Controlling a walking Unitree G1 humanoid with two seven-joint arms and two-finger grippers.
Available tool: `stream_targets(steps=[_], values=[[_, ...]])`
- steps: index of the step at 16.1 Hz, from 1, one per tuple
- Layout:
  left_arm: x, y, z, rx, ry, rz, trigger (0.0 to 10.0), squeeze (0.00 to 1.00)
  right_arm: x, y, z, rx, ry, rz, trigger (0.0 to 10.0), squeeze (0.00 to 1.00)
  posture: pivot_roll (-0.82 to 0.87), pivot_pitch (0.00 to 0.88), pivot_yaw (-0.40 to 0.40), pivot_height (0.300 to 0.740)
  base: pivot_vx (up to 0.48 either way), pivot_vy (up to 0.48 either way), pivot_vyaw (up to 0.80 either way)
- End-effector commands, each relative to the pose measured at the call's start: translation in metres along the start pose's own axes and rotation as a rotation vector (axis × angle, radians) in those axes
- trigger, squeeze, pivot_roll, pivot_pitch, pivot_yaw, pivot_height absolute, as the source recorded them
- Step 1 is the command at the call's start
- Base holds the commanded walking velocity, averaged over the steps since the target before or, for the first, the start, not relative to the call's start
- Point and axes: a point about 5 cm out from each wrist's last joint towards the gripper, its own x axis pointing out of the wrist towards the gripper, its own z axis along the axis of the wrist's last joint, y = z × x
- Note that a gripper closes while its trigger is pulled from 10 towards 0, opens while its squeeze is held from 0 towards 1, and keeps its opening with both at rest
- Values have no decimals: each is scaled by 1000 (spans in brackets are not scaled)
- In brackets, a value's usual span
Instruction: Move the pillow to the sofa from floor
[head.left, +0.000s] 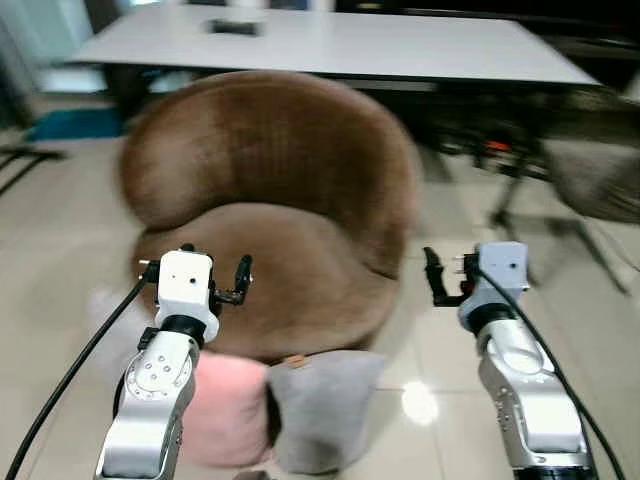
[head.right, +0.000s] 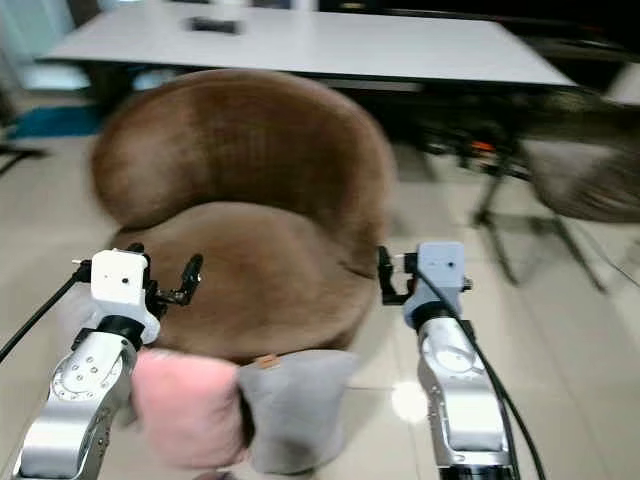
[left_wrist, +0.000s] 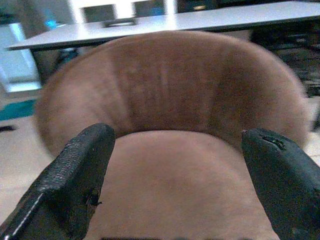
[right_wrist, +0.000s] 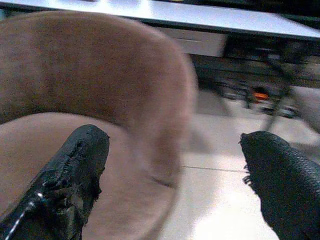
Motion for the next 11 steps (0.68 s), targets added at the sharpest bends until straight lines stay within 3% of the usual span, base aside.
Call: stream_targets(steps=[1,11], values=[[0,-2,1,15,-7,-3,10000,1000,2,-1,3,-4,-13,-1,10000,1000,-18,0,-14,740,0,-334,800],[0,0,-1,32,-14,8,10000,1000,4,2,-1,-3,1,19,10000,1000,-8,0,-23,740,0,-338,800]])
